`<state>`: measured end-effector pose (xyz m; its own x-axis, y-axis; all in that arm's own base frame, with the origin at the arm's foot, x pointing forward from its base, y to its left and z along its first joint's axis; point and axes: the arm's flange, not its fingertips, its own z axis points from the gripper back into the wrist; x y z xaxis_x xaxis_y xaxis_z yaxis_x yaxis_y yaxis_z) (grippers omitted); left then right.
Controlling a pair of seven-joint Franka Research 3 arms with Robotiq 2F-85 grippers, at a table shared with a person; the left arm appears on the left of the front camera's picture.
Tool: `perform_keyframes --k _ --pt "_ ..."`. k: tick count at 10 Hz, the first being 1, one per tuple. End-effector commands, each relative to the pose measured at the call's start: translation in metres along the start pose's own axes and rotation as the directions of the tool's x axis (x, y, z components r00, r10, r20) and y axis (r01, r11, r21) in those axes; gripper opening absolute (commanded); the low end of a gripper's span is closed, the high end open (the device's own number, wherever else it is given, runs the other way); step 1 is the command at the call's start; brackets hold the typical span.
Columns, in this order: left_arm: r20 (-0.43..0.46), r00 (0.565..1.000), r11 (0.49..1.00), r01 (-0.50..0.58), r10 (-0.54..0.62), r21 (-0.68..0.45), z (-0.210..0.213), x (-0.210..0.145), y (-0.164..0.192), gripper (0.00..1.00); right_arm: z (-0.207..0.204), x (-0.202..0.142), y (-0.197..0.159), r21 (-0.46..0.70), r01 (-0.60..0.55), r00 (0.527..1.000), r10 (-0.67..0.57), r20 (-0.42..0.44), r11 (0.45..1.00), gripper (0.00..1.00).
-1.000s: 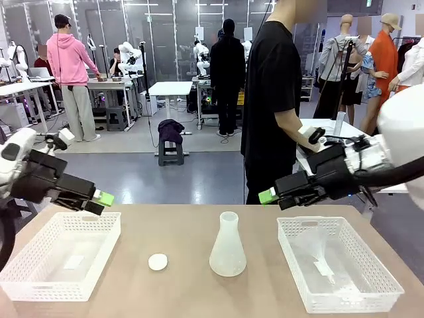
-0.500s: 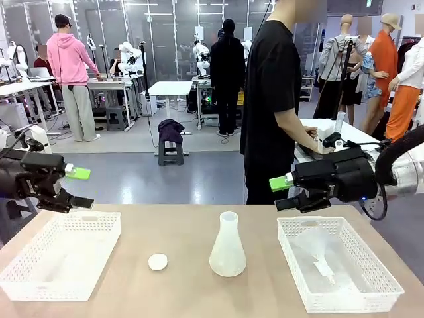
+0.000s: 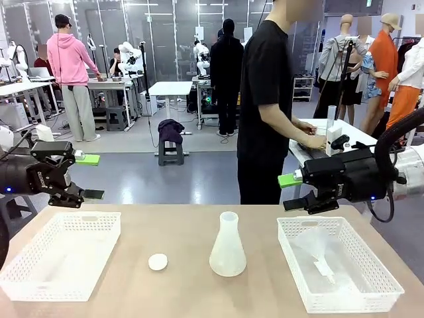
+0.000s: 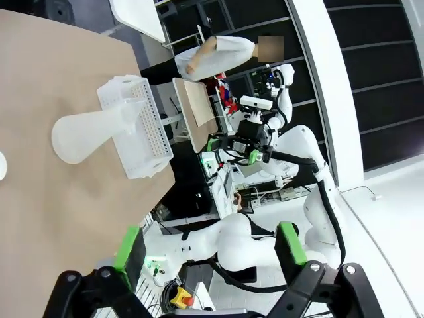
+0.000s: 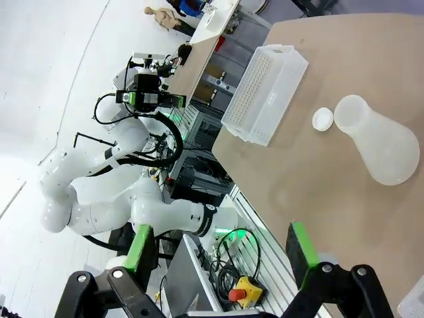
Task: Prepare the solutions needed for the experiment.
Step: Pick up the Plastic Funnel and insert it into the Big flask.
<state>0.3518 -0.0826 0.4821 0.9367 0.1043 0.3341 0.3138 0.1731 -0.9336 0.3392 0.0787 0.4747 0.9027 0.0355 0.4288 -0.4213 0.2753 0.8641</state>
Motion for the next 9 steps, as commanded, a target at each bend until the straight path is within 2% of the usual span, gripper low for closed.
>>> perform_keyframes --k 1,2,7,8,9 --pt "-0.006 0.996 0.995 0.089 -0.089 0.034 -0.003 0.002 -0.003 1.0 -0.001 0.0 -0.002 0.002 0.002 1.0 -0.002 -0.006 1.0 1.0" --pt "0.0 1.0 1.0 0.0 0.0 0.0 0.0 0.0 0.0 1.0 -0.001 0.0 -0.002 0.002 0.002 1.0 -0.002 -0.006 1.0 1.0" --pt "0.0 1.0 1.0 0.0 0.0 0.0 0.0 0.0 0.0 1.0 0.001 -0.002 -0.002 -0.008 0.007 1.0 -0.007 -0.012 1.0 1.0" --pt "0.0 1.0 1.0 0.0 0.0 0.0 0.0 0.0 0.0 1.0 0.017 0.009 -0.01 -0.115 -0.08 0.996 0.077 -0.036 0.99 1.0" --pt "0.0 1.0 1.0 0.0 0.0 0.0 0.0 0.0 0.0 1.0 0.037 0.03 -0.018 -0.303 -0.155 0.988 0.148 -0.046 0.94 1.0"
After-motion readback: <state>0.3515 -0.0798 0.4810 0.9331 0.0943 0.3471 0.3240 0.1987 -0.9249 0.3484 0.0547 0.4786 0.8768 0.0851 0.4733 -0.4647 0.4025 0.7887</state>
